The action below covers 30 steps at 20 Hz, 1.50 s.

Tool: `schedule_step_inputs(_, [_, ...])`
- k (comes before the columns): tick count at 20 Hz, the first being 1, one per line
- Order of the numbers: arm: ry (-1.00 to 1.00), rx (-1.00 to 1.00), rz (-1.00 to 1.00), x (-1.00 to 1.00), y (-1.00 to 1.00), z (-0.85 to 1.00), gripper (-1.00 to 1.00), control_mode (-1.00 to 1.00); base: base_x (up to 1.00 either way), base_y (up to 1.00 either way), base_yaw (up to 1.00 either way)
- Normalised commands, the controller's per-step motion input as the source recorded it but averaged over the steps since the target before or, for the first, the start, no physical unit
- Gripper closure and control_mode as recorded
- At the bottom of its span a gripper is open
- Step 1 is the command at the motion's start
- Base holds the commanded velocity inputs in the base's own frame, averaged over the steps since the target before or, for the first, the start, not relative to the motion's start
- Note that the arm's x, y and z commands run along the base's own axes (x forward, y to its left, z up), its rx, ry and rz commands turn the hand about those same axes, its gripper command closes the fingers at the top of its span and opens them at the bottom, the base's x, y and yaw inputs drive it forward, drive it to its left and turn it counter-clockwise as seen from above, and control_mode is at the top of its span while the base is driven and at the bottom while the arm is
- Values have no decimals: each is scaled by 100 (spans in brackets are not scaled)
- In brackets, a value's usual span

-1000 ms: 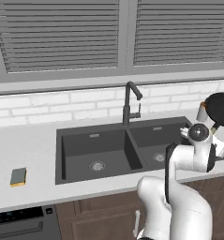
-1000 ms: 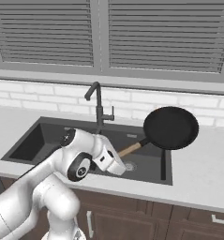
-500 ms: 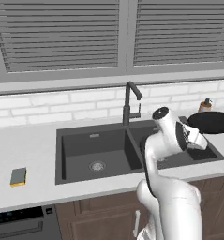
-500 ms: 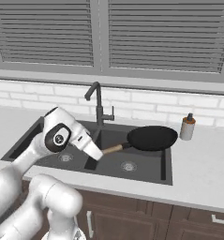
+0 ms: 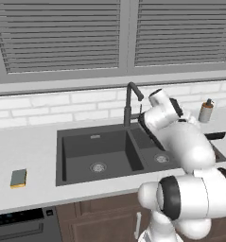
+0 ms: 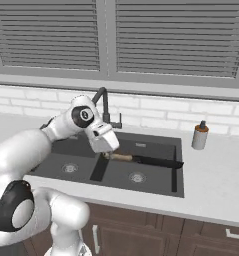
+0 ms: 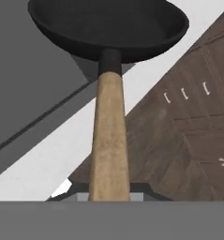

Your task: Pick the pan and sponge and place them into the sink. Then turn on the water.

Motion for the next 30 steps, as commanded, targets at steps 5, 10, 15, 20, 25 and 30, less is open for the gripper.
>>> schedule_step_inputs(5, [10,30,2,63,-6,-6,100,-100,0,0,0])
schedule_step_inputs(10, [-12,33,7,31,-14,-33,100,-100,0,0,0])
schedule_step_inputs(15, [-10,29,12,31,-14,-35,100,-100,0,0,0])
schedule_step_inputs(20, [-20,21,8,36,-4,-40,100,-100,0,0,0])
schedule_step_inputs(25, [-24,15,2,42,-17,-44,100,-100,0,0,0])
schedule_step_inputs(30, [-7,5,-10,26,-45,-38,100,-100,0,0,0])
